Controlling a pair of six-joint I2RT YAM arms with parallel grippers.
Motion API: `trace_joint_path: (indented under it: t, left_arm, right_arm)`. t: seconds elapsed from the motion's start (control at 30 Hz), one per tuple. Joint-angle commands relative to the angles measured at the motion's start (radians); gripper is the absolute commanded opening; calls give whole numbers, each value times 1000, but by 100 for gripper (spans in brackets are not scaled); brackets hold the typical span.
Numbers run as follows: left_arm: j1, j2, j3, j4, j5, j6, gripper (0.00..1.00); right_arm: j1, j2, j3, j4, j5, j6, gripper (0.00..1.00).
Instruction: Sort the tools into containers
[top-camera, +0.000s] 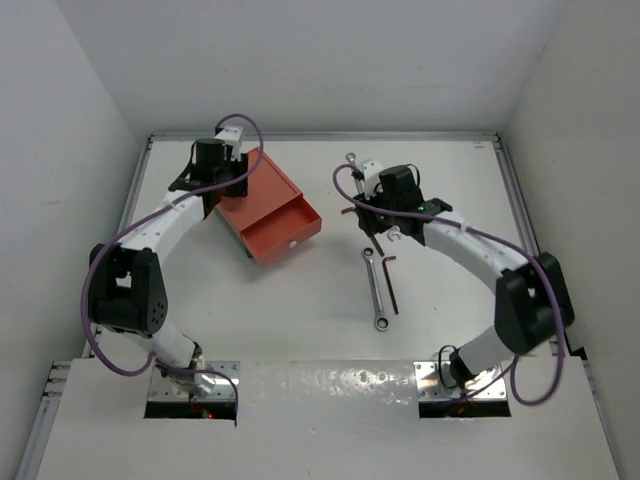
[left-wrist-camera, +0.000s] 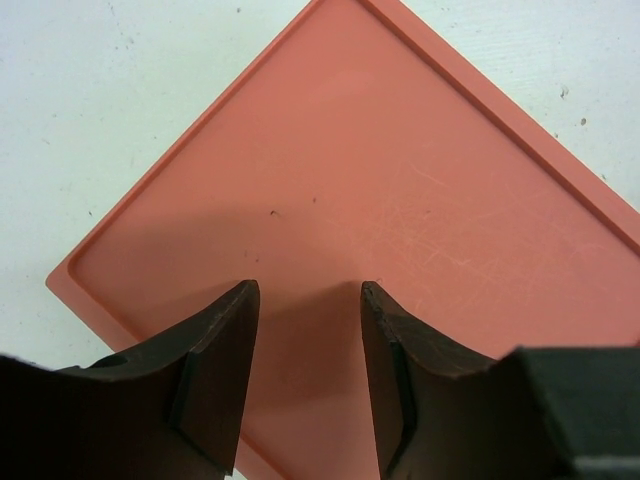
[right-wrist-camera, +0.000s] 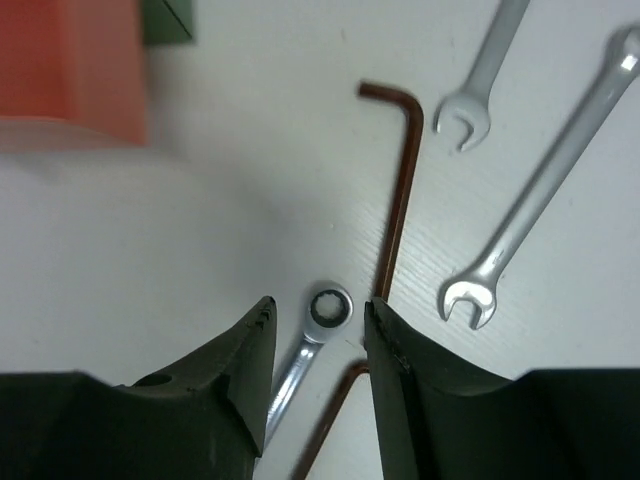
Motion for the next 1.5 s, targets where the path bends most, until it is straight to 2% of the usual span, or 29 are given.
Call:
trace_joint_path:
  t: [0.0,0.1,0.23,0.33,0.4,0.53,0.57,0.63,0.67,0.7,0.83,0.93,1.03,1.1,1.2,1.47]
  left_arm:
    - [-7,-19,43,-18,16,22,43]
    - [-7,-37,35,-29,33,28,44]
    - [-7,-62,0,-18,39,25,45]
    - [-5,-74,-12,-12,48,22,45]
    - [-7,-74,-14,-12,47,22,46]
    - [-7,-68,-12,-12,44,9,46]
    - [-5,-67,-11,-9,45,8,46]
    - [-7,-62,-9,-10,44,0,46]
    - [-7,-60,-9,-10,42,-1,46]
    - [-5,-59,-8,-9,41,-3,46]
    - [-5,-48,-6,-9,45,-9,46]
    - [-7,-45,-6,-7,51,-6,46]
    - [-7,-44,-3,-3,48,0,46]
    - [-7,-44,-3,4,48,0,46]
    - [-5,-39,-2,17,51,-8,46]
    - [-7,-30,-2,22,58,-17,47]
  right_arm:
    - [-35,157,81,-103,34,-17,41]
    - [-114,298,156,-112,-20,12,43]
    - [-133,450,262,-149,-46,-3,46]
    - [-128,505,283,-132,-112,-22,47]
    - [-118,519,273,-118,-55,-32,47]
    - [-112,541,266,-135,37,-39,33]
    - [-101,536,249,-141,57,-48,31]
    - [-86,530,226,-149,144,-97,15]
    - [-79,523,200,-150,158,-117,10]
    - [-79,519,188,-152,160,-121,0]
    - [-79,472,148,-147,129,-146,0]
    - [-78,371,137,-127,108,-175,0]
    - [-79,271,178,-141,74,-218,0]
    - [-76,225,197,-162,-19,-267,0]
    - [-52,214,229,-238,-1,-322,0]
    - [-49,89,177,-130,-41,-243,0]
